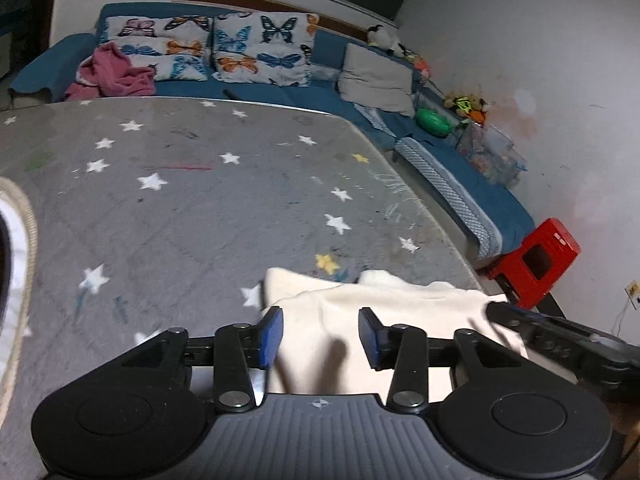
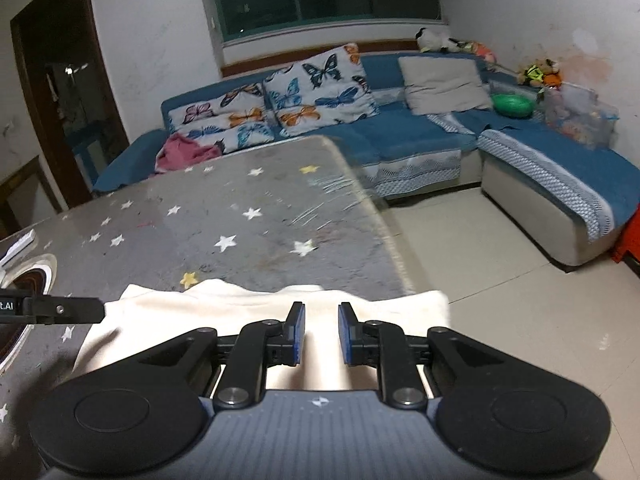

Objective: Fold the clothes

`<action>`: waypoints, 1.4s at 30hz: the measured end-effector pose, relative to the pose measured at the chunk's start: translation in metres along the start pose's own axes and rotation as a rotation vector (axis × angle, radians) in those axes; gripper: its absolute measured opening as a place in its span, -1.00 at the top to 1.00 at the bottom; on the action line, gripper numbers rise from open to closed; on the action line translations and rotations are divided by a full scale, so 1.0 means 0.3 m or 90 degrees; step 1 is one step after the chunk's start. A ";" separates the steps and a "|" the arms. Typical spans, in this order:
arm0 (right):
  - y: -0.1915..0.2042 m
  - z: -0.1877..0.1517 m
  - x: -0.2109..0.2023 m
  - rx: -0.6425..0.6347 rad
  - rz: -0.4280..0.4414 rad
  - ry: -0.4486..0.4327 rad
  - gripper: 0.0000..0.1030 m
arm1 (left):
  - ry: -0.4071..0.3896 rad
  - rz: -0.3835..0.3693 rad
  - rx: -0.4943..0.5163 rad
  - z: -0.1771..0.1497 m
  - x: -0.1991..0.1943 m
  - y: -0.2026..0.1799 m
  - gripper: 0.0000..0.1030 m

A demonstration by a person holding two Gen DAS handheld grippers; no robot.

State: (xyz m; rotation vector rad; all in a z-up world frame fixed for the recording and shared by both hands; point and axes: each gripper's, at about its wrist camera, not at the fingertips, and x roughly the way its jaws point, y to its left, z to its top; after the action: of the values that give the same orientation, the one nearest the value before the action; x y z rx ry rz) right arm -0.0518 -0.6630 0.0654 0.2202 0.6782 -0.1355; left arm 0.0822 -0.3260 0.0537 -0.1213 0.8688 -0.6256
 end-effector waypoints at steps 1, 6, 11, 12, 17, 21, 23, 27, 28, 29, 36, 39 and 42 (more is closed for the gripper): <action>0.006 0.000 0.013 0.001 0.001 0.003 0.67 | 0.001 -0.005 0.002 0.003 0.013 -0.005 0.33; 0.004 -0.007 0.062 0.005 -0.010 0.016 0.67 | 0.007 -0.019 0.013 0.020 0.083 -0.027 0.48; -0.004 -0.017 0.085 0.001 -0.016 0.024 0.67 | 0.025 -0.013 0.017 0.026 0.158 -0.035 0.49; -0.003 -0.016 0.086 -0.002 -0.016 0.024 0.67 | 0.027 -0.009 0.017 0.023 0.171 -0.036 0.49; 0.006 -0.006 0.054 -0.016 -0.013 0.019 0.63 | 0.020 -0.008 0.024 0.019 0.158 -0.040 0.49; 0.010 -0.013 -0.011 -0.029 0.005 0.023 0.54 | 0.015 -0.016 0.038 0.005 0.104 -0.051 0.49; 0.018 -0.026 -0.040 -0.044 0.009 0.029 0.54 | 0.015 -0.023 0.045 -0.008 0.072 -0.061 0.49; 0.038 -0.072 -0.109 -0.062 0.017 0.035 0.53 | 0.012 -0.041 0.068 -0.057 -0.003 -0.079 0.47; 0.043 -0.088 -0.129 -0.067 0.022 0.035 0.52 | 0.010 -0.043 0.074 -0.073 -0.022 -0.084 0.47; 0.048 -0.103 -0.149 -0.072 0.026 0.035 0.51 | 0.010 -0.043 0.078 -0.092 -0.041 -0.086 0.47; 0.057 -0.213 -0.220 -0.110 -0.004 0.033 0.48 | 0.004 -0.035 0.098 -0.200 -0.110 -0.072 0.45; 0.056 -0.229 -0.220 -0.111 -0.012 0.030 0.47 | 0.009 -0.017 0.093 -0.227 -0.103 -0.063 0.44; 0.083 -0.225 -0.242 -0.138 -0.020 0.025 0.45 | -0.002 -0.021 0.088 -0.236 -0.133 -0.056 0.44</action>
State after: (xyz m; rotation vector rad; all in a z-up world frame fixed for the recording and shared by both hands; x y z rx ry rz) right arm -0.1438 -0.6185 0.0644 0.0037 0.7293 -0.0862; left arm 0.0026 -0.3070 0.0405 -0.0120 0.8200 -0.7134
